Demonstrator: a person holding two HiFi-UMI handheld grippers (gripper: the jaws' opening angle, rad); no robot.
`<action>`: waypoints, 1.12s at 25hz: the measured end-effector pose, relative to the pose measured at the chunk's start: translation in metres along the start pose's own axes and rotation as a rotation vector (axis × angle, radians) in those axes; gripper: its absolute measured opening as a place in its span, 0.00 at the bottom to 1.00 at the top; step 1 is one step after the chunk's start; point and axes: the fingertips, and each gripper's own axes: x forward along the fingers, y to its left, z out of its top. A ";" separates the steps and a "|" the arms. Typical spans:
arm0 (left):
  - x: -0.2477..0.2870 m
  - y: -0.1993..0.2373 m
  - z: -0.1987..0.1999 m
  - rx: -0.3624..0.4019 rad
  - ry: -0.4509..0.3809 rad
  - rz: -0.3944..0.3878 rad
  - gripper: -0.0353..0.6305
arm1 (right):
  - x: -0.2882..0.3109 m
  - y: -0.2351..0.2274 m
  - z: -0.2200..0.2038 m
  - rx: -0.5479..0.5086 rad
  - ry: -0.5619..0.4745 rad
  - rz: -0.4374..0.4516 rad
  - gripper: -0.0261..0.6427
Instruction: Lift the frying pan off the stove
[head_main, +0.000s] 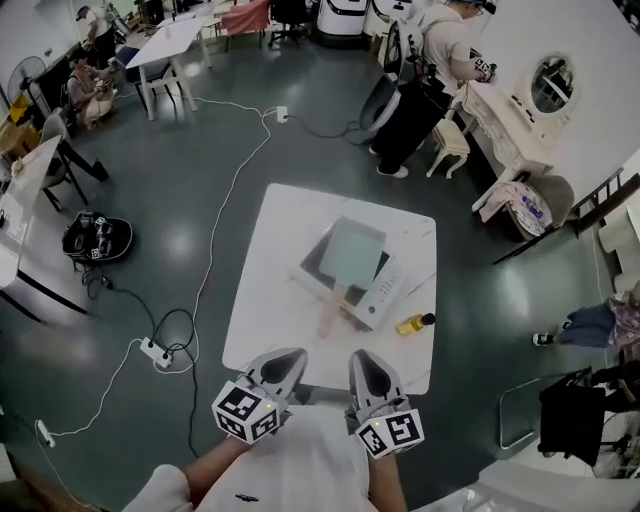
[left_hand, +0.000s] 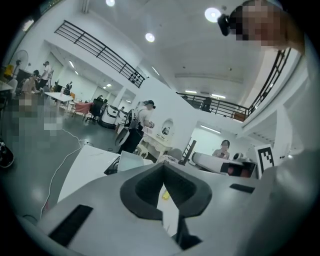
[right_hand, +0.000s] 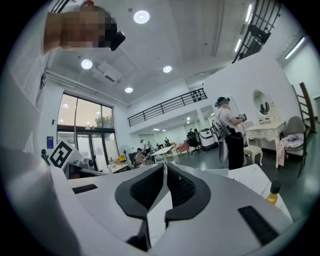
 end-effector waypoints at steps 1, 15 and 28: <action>0.003 0.003 0.000 -0.006 0.004 -0.001 0.06 | 0.004 -0.004 -0.002 0.024 0.002 -0.003 0.04; 0.052 0.038 -0.036 -0.174 0.136 0.004 0.06 | 0.056 -0.056 -0.043 0.160 0.112 0.008 0.04; 0.101 0.083 -0.095 -0.362 0.253 0.003 0.29 | 0.117 -0.106 -0.131 0.446 0.273 0.031 0.18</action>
